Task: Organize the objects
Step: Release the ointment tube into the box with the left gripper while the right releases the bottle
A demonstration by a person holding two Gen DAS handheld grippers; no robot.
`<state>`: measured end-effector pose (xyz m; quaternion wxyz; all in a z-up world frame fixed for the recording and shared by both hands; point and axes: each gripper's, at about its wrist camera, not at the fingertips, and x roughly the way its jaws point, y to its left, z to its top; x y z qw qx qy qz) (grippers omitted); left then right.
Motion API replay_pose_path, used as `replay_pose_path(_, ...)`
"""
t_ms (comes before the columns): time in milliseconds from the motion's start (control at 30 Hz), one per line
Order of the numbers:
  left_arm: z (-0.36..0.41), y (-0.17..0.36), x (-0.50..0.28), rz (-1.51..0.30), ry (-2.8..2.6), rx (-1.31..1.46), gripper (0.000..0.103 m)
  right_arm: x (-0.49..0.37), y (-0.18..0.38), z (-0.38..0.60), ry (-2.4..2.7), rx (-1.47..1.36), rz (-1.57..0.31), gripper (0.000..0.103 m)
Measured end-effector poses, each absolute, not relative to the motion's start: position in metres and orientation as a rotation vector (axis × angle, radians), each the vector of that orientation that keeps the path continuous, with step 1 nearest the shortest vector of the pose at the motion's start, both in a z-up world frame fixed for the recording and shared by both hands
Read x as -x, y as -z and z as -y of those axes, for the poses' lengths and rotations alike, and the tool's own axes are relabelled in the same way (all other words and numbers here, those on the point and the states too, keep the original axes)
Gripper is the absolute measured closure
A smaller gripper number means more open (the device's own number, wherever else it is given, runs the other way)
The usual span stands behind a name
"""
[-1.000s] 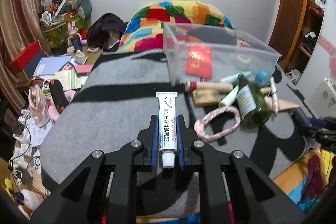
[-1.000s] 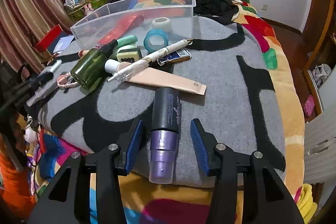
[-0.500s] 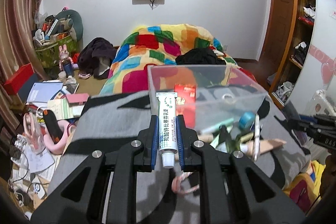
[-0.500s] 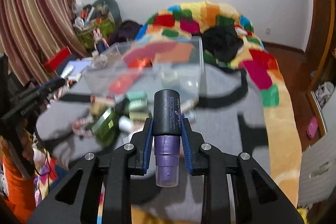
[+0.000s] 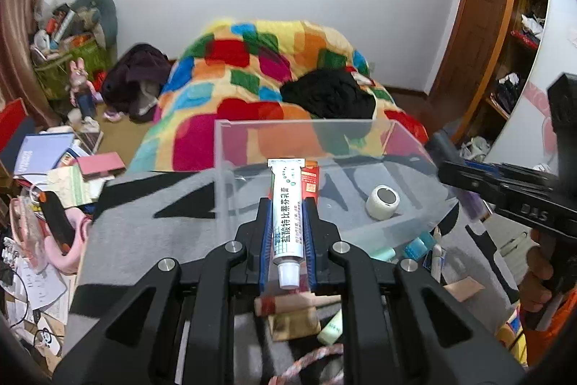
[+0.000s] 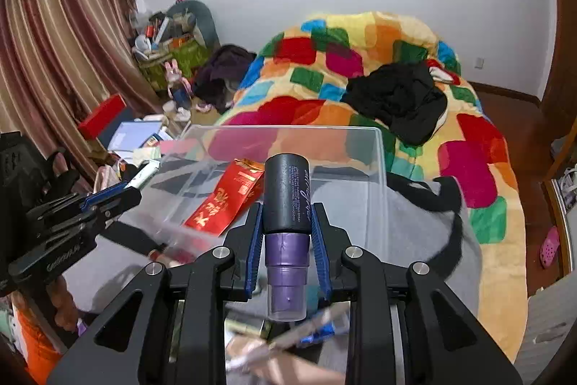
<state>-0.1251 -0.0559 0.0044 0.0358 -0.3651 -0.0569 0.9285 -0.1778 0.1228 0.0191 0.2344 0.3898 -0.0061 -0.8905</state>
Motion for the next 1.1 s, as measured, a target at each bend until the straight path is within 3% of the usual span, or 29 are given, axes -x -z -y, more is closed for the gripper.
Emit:
replay_pose_path(467, 0.046, 0.019, 0.170, 0.169, -2.728, 1.294, 0.088, 0.232, 0.029, -0.074, 2.266, -1.280, -0.106, 0.079)
replay_pose_path(767, 0.046, -0.007, 0.142, 0.130, -2.761, 1.182, 0.086, 0.212, 0.012, -0.083, 2.257, -1.225, -0.091, 0.076)
replay_pose_path(933, 0.046, -0.016, 0.123, 0.114, -2.785, 1.143, 0.071, 0.191, -0.008, -0.101, 2.324, -1.142, -0.088, 0.067)
replay_pose_path(1100, 0.036, -0.011, 0.100, 0.076, -2.788, 1.141, 0.064, 0.167, -0.013, -0.119, 2.386, -1.104, -0.085, 0.064)
